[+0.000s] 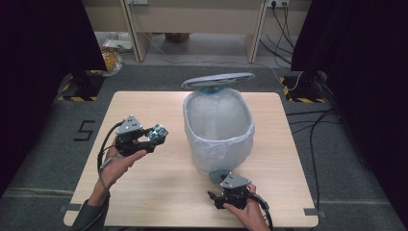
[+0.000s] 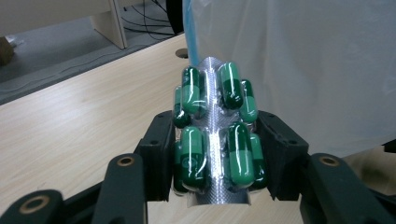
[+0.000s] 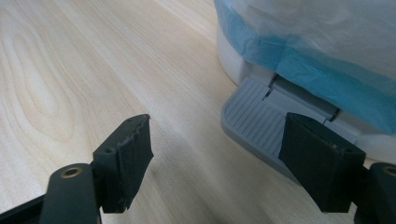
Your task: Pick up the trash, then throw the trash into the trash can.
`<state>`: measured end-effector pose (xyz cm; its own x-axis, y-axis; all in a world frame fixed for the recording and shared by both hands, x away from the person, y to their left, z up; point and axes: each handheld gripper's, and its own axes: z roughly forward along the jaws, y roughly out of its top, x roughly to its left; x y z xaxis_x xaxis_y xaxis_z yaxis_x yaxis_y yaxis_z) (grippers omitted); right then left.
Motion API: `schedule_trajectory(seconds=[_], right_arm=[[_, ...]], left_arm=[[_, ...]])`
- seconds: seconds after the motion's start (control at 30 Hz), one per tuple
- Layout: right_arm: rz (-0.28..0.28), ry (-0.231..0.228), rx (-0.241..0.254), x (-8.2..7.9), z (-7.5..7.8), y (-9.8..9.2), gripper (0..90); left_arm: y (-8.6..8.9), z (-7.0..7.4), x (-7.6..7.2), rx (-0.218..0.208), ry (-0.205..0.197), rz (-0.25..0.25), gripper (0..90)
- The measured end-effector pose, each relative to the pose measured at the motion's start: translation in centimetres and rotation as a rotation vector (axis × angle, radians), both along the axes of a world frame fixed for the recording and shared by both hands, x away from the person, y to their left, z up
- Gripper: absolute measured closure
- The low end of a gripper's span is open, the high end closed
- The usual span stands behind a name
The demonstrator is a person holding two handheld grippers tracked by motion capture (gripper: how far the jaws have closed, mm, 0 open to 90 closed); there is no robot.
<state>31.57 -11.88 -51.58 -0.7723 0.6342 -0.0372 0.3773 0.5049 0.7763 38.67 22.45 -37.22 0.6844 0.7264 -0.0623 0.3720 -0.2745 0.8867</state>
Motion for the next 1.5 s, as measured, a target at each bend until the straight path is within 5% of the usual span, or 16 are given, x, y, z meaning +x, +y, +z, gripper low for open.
schedule_trajectory(seconds=[0.63,1.5], right_arm=[[0.001,-0.007,0.000,0.0,0.0,0.0,24.8],[0.003,0.005,0.007,0.0,0.0,-0.1,24.8]], left_arm=[[-1.5,3.8,-1.0,-0.032,-0.072,-0.075,50.6],[-4.5,6.7,-0.7,-0.081,-0.086,-0.161,51.0]])
